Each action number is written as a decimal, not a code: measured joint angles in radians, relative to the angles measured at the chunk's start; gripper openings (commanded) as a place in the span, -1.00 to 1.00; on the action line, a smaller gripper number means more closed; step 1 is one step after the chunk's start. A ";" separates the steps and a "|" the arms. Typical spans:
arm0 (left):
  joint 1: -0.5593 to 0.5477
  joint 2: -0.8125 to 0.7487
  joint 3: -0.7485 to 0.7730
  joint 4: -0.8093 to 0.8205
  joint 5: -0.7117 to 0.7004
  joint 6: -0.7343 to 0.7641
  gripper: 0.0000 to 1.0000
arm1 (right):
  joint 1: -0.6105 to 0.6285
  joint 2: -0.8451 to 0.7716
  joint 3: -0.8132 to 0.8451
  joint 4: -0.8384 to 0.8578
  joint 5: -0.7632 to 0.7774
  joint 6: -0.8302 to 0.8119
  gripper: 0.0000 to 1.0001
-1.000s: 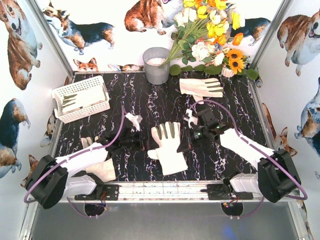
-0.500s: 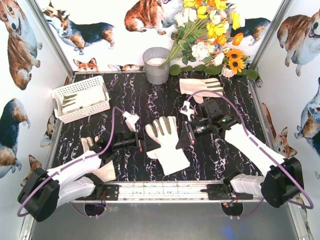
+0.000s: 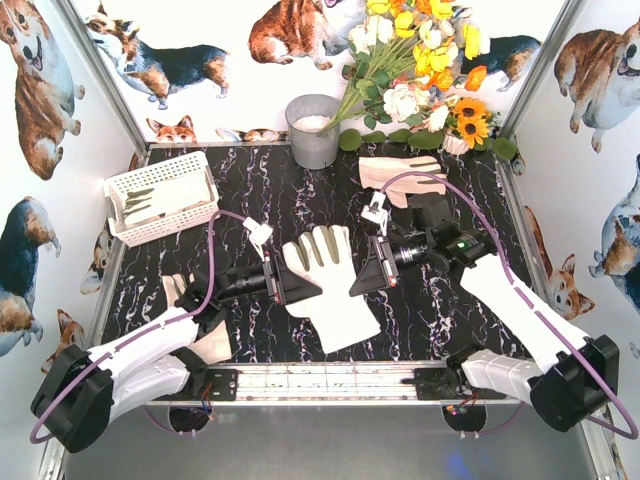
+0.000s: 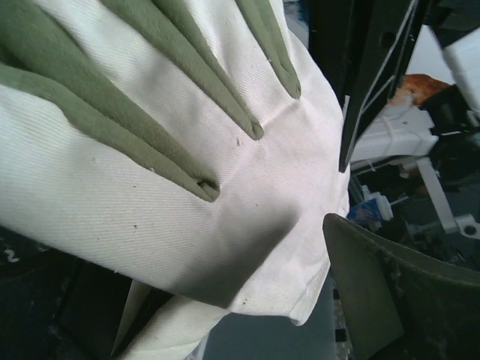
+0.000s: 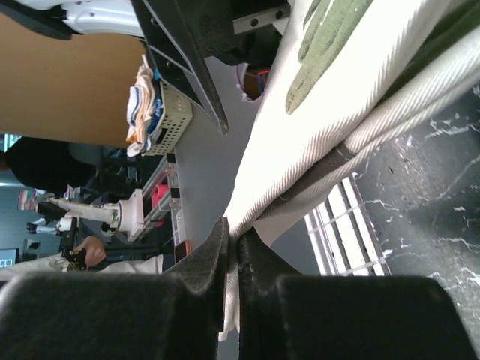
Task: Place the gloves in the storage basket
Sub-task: Pick up the glove from the center of the board.
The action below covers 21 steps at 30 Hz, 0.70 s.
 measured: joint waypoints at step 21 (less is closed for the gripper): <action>0.000 0.016 -0.015 0.152 0.098 -0.101 0.99 | 0.000 -0.083 -0.009 0.313 -0.167 0.234 -1.00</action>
